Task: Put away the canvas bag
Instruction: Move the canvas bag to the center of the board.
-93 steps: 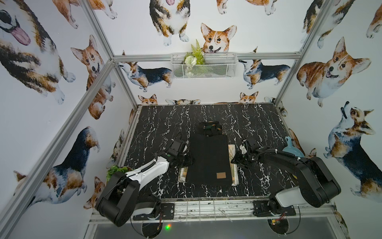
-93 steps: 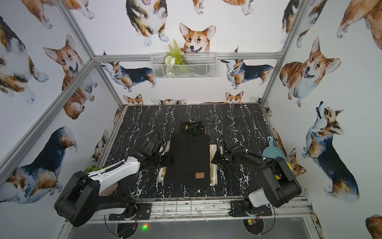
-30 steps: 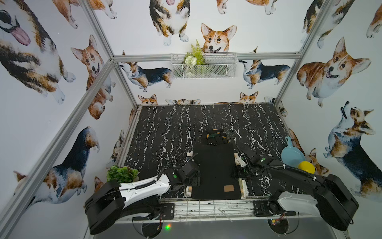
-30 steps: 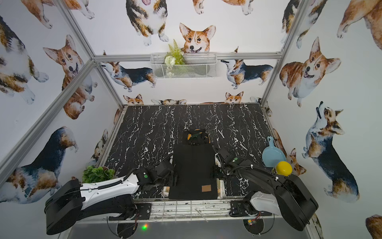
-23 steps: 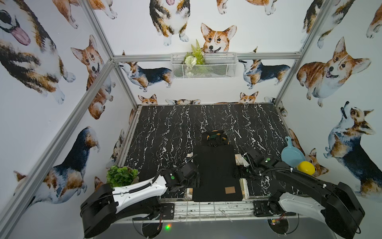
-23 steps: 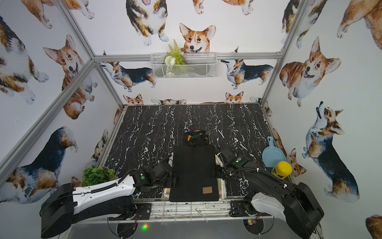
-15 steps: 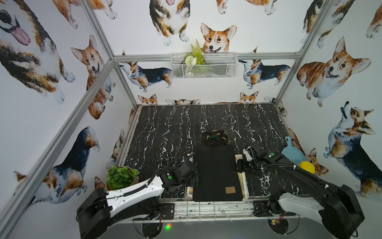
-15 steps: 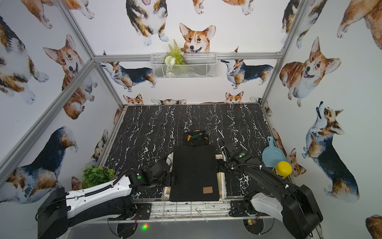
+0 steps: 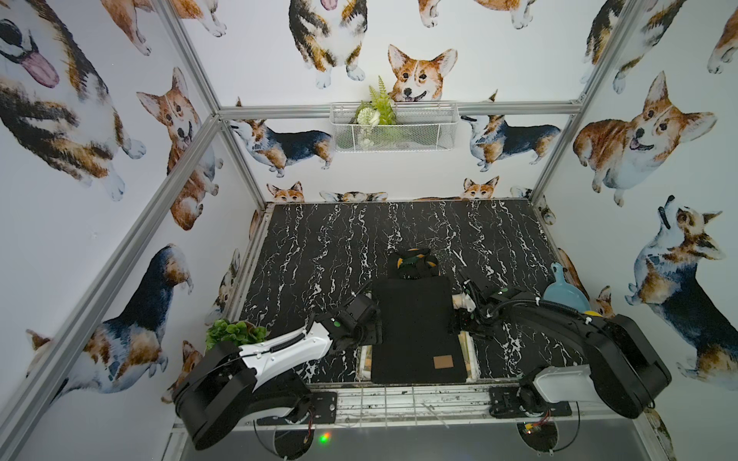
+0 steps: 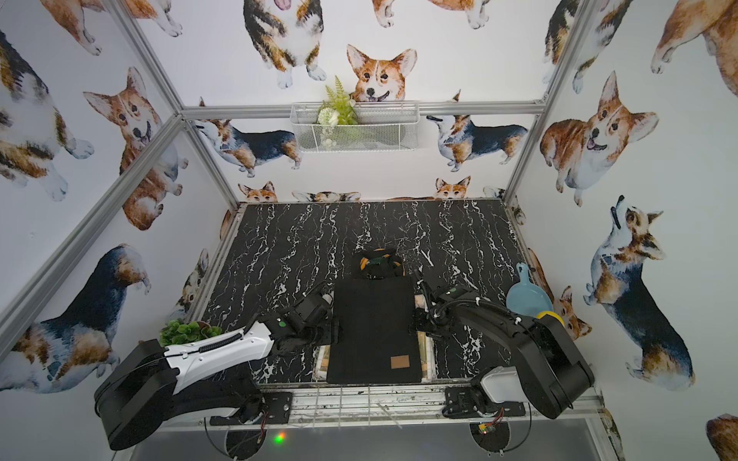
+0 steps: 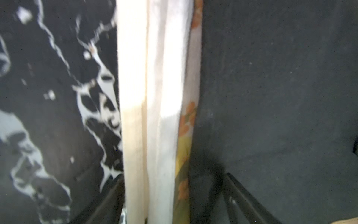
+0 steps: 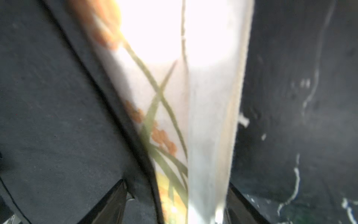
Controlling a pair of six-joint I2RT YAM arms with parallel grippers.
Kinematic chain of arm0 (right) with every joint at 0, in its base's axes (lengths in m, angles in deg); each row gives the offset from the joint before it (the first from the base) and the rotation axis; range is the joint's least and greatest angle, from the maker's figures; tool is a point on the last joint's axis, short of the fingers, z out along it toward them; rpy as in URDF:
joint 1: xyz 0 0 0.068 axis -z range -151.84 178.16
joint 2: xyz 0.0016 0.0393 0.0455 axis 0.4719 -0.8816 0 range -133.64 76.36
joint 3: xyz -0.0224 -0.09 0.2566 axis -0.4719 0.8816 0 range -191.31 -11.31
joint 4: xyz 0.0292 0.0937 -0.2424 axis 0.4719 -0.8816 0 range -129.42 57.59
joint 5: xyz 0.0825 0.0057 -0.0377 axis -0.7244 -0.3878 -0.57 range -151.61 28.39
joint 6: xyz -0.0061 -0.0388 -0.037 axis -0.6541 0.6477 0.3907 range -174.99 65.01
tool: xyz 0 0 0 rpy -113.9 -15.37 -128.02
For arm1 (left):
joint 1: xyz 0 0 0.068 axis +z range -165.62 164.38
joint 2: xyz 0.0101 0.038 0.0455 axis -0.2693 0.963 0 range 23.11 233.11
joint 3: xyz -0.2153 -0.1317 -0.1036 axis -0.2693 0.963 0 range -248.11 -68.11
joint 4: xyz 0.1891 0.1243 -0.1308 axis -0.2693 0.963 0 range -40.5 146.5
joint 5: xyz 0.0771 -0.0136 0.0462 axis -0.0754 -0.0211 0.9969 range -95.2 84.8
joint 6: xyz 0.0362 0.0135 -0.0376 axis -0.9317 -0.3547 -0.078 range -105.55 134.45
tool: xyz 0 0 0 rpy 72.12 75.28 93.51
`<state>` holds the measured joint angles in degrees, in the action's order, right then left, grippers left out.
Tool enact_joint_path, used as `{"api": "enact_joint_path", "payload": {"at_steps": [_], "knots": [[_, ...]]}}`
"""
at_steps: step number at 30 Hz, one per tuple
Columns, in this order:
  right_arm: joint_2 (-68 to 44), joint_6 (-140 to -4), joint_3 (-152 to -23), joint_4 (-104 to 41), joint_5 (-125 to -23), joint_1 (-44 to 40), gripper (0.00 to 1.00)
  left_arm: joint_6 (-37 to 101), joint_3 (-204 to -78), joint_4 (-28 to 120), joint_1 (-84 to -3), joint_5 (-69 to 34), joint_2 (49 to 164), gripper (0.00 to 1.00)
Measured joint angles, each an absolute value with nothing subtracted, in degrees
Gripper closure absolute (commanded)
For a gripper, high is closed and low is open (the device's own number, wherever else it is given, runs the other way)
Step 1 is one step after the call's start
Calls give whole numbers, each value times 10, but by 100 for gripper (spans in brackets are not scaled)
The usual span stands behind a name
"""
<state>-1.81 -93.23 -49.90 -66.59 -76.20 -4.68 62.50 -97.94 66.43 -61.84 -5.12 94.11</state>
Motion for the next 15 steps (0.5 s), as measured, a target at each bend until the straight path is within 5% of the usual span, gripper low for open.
{"api": "enact_joint_path", "payload": {"at_steps": [15], "knots": [[-176, -879, -648, -670, -744, 15, 25, 538, -1075, 632, -494, -119, 1069, 24]]}}
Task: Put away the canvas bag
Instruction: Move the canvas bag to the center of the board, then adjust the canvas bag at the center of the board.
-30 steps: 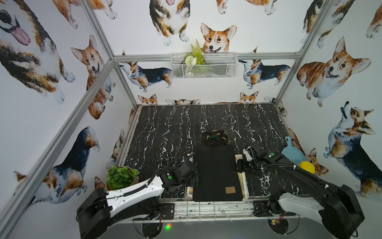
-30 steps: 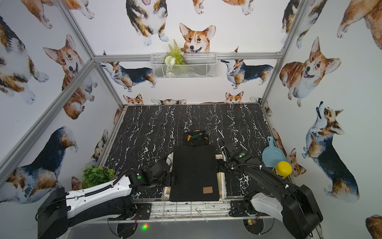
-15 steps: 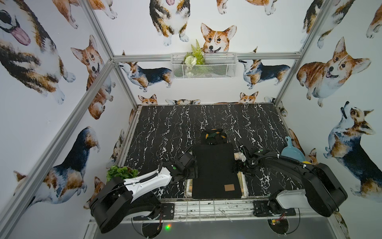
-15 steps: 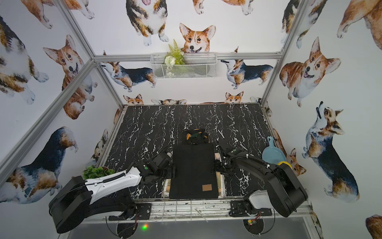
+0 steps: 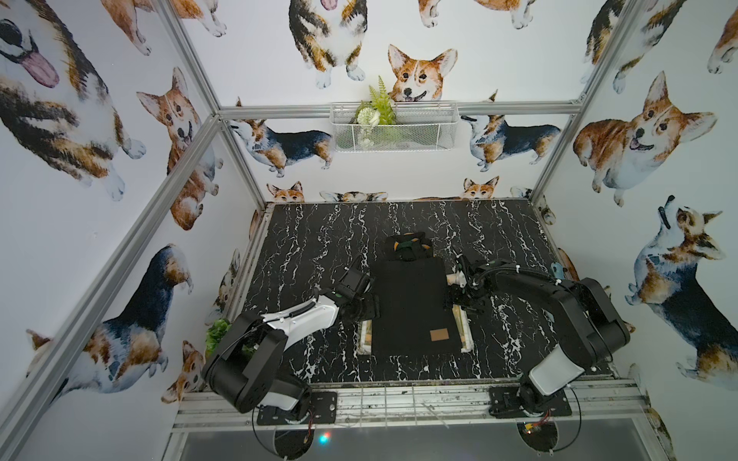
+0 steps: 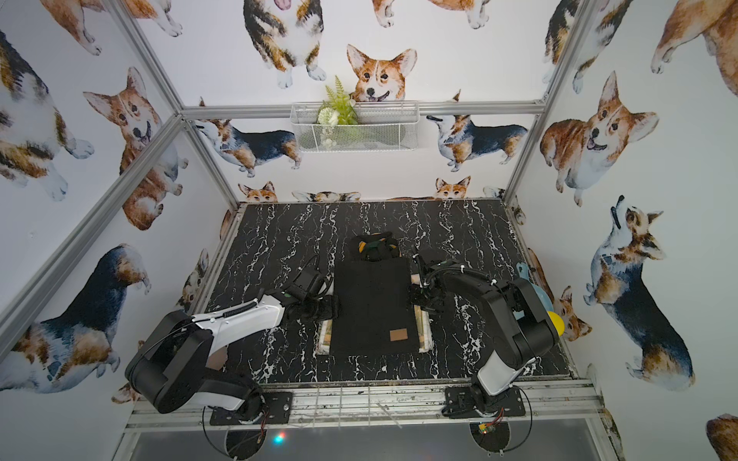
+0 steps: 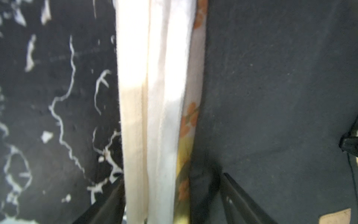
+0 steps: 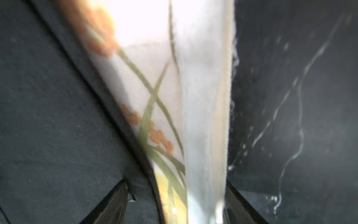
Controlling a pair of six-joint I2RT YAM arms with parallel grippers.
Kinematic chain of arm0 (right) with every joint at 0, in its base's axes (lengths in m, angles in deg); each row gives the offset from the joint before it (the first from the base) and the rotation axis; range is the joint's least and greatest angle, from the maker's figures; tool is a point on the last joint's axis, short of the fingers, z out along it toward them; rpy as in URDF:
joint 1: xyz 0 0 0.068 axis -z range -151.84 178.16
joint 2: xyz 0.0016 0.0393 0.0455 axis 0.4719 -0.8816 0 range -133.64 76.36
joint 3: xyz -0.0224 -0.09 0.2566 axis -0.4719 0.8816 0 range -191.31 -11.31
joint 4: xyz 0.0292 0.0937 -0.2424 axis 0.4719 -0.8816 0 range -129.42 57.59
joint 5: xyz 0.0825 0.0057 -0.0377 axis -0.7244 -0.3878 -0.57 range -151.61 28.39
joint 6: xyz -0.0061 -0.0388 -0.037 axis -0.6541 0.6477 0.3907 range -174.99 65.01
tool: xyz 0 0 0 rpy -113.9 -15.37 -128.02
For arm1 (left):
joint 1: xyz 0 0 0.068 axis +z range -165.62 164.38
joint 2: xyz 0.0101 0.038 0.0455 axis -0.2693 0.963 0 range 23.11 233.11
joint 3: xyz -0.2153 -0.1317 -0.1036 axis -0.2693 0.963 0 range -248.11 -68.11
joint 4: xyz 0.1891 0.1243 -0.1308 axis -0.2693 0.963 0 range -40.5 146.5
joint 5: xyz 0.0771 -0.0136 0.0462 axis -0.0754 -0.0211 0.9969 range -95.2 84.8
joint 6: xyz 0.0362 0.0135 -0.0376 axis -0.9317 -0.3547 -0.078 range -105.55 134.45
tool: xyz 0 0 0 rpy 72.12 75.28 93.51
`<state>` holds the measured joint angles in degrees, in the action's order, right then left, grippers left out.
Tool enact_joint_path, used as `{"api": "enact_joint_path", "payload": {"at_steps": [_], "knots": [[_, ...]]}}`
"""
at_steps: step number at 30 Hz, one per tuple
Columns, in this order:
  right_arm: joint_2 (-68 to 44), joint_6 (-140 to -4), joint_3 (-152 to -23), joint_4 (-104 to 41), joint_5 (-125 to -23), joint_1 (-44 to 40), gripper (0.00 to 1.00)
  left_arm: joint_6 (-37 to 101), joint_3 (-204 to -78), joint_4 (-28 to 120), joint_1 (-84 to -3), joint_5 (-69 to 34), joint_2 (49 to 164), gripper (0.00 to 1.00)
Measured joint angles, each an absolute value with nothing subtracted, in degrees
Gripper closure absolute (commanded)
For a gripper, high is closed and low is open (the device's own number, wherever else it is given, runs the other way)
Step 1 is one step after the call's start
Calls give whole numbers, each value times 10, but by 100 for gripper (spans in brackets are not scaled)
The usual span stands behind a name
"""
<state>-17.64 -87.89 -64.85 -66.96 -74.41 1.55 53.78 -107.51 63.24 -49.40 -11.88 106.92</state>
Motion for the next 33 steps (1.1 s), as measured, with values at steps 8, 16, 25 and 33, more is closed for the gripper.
{"api": "enact_joint_path", "payload": {"at_steps": [8, 16, 25, 33], "knots": [[-152, -830, -705, -700, -765, 42, 15, 509, -1107, 685, -460, -142, 1025, 20], [-76, -784, -774, -758, -767, 83, 17, 447, -1207, 770, -397, -158, 957, 19], [-155, -794, -809, -713, -837, 83, 22, 437, -1263, 705, -370, -245, 1072, 21], [-305, -806, -979, -682, -858, 83, 23, 422, -1498, 682, -369, -283, 1274, 22]]}}
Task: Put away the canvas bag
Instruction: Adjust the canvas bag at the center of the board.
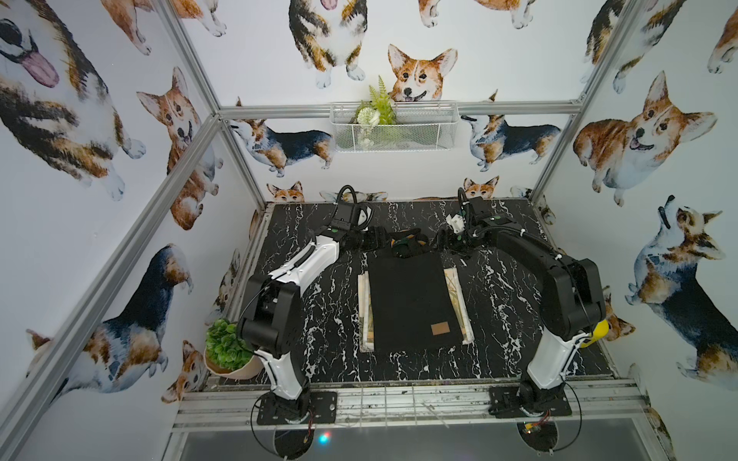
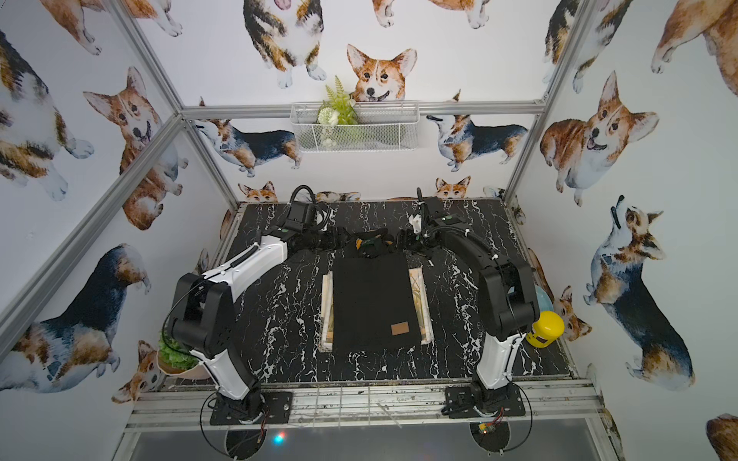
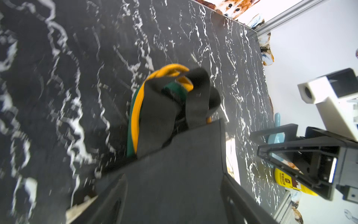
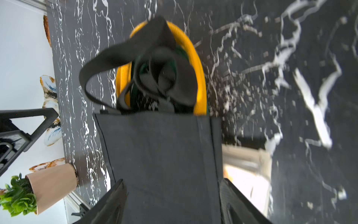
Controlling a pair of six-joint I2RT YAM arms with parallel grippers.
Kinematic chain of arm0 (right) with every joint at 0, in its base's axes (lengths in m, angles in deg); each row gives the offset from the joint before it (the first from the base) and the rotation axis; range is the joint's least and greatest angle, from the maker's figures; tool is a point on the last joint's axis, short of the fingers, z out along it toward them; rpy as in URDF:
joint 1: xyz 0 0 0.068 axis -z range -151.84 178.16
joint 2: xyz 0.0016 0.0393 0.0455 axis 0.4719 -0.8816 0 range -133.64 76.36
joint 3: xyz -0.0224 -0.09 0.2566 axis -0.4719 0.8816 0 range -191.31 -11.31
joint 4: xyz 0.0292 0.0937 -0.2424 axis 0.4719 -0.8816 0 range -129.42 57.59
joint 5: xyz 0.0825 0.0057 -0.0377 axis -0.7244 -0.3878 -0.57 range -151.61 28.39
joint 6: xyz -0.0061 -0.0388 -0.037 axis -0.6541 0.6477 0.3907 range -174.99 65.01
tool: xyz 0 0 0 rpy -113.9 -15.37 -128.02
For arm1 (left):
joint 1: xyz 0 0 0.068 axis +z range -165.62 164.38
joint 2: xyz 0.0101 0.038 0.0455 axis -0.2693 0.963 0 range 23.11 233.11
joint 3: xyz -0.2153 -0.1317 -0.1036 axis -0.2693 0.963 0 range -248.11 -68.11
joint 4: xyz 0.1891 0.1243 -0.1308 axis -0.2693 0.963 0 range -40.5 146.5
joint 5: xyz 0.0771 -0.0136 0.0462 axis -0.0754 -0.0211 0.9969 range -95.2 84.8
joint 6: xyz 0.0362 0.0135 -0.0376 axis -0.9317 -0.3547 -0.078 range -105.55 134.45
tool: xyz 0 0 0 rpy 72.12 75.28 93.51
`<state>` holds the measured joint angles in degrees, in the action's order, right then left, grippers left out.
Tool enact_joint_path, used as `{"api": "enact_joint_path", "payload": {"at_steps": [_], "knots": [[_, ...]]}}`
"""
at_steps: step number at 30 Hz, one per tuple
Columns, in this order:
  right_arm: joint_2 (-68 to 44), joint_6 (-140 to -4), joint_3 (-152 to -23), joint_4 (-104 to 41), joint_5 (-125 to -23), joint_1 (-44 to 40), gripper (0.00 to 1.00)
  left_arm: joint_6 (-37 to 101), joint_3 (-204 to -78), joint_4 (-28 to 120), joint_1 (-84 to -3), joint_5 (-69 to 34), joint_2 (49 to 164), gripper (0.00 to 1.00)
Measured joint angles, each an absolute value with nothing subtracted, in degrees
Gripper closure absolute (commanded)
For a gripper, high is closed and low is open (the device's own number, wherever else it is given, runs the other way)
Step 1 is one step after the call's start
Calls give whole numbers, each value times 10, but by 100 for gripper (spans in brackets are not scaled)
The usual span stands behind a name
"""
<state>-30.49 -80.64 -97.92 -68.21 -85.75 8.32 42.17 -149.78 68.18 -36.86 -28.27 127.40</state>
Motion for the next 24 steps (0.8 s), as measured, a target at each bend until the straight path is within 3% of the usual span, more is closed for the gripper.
{"api": "enact_joint_path", "payload": {"at_steps": [7, 11, 14, 21, 24], "knots": [[-415, -805, -1094, -673, -874, 83, 25, 401, -1676, 708, -367, -294, 1432, 24], [-454, -807, -1139, -668, -889, 83, 28, 402, -1743, 715, -366, -311, 1493, 32], [-483, -818, -1166, -666, -900, 83, 34, 411, -1769, 715, -366, -330, 1521, 43], [-531, -837, -1213, -667, -916, 79, 36, 430, -1793, 705, -370, -380, 1554, 44], [-546, -837, -1242, -670, -916, 79, 43, 415, -1823, 723, -377, -392, 1566, 44]]}}
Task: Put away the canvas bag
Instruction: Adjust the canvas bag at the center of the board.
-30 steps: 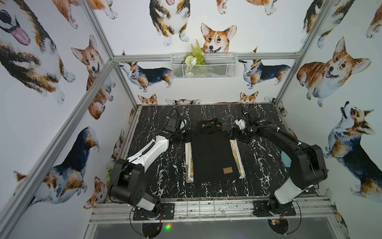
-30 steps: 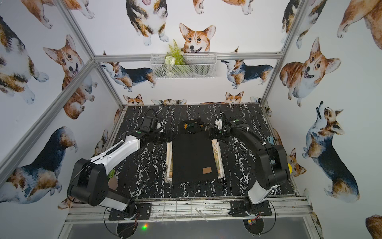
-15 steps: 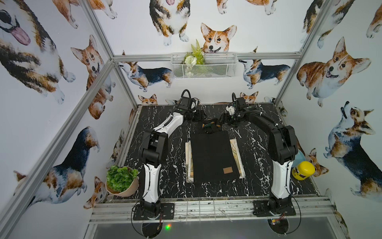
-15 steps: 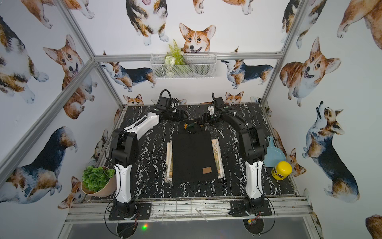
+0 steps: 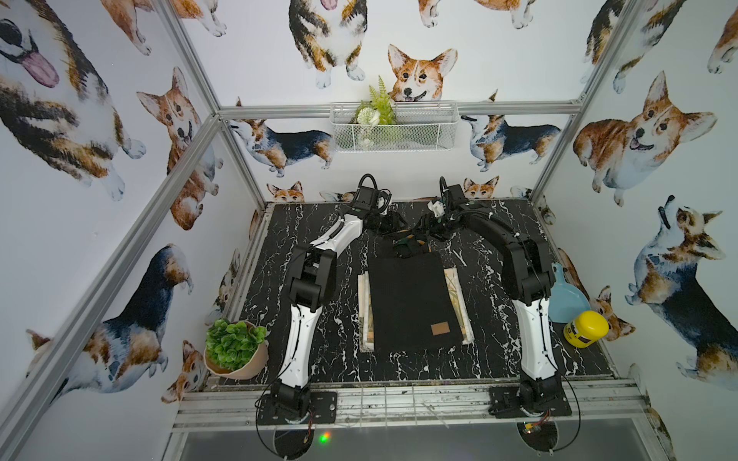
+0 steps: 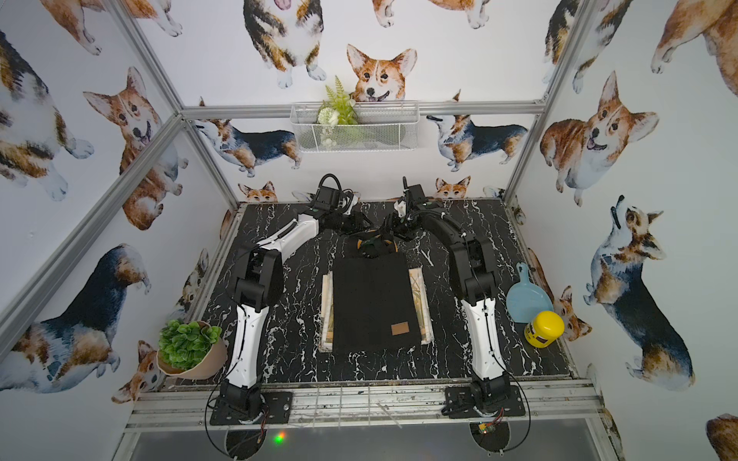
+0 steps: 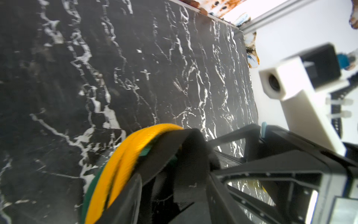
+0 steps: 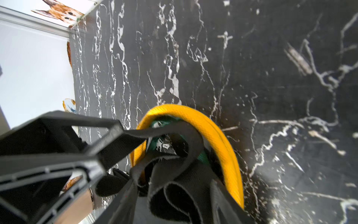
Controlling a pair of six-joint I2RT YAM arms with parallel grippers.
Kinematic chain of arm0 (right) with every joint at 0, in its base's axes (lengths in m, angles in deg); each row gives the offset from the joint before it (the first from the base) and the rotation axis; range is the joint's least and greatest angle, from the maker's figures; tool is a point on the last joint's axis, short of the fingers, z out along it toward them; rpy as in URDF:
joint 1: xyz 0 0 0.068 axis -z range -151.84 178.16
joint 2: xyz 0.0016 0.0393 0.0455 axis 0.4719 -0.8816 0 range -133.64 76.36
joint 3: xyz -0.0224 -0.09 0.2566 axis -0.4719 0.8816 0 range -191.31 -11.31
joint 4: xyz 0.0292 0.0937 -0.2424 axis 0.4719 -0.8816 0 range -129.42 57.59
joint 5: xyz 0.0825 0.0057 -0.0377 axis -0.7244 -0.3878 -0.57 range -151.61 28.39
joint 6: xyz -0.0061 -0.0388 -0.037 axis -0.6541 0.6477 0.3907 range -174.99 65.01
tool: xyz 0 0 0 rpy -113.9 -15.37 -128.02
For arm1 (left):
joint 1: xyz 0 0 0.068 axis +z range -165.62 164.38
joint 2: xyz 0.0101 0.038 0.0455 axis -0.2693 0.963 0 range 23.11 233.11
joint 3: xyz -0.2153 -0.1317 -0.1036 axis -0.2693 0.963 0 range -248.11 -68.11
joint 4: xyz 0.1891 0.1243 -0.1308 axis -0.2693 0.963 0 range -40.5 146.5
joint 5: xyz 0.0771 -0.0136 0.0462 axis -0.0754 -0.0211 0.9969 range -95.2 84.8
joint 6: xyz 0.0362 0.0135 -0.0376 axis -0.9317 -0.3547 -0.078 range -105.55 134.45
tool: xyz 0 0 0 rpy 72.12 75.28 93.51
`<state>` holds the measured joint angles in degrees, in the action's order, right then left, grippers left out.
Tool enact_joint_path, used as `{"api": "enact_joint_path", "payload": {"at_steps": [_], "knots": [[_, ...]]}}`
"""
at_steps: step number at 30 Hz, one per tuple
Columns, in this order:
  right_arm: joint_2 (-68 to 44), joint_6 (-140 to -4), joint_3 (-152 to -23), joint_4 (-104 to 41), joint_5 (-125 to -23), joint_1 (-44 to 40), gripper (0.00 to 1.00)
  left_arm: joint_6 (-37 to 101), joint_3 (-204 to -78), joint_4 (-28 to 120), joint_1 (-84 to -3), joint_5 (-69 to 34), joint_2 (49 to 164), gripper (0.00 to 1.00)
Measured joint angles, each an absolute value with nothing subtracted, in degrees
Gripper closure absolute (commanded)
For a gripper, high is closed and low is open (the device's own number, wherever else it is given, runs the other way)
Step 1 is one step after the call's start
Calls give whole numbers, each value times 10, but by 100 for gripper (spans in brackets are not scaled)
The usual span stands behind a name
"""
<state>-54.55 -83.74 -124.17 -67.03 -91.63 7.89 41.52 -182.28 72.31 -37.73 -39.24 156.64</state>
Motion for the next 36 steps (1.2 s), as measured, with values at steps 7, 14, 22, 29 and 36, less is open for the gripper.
{"api": "enact_joint_path", "payload": {"at_steps": [7, 14, 22, 29, 36], "knots": [[-568, -838, -1276, -685, -915, 79, 46, 315, -1947, 856, -394, -364, 1626, 55], [-498, -837, -1173, -682, -890, 94, 47, 216, -1963, 954, -401, -284, 1634, 47], [-364, -838, -1024, -649, -887, 123, 47, 148, -1934, 936, -402, -263, 1611, 38], [-245, -851, -902, -622, -901, 124, 47, 132, -1988, 905, -402, -287, 1625, 39], [-154, -865, -810, -605, -924, 124, 47, 43, -1994, 887, -412, -302, 1630, 36]]}}
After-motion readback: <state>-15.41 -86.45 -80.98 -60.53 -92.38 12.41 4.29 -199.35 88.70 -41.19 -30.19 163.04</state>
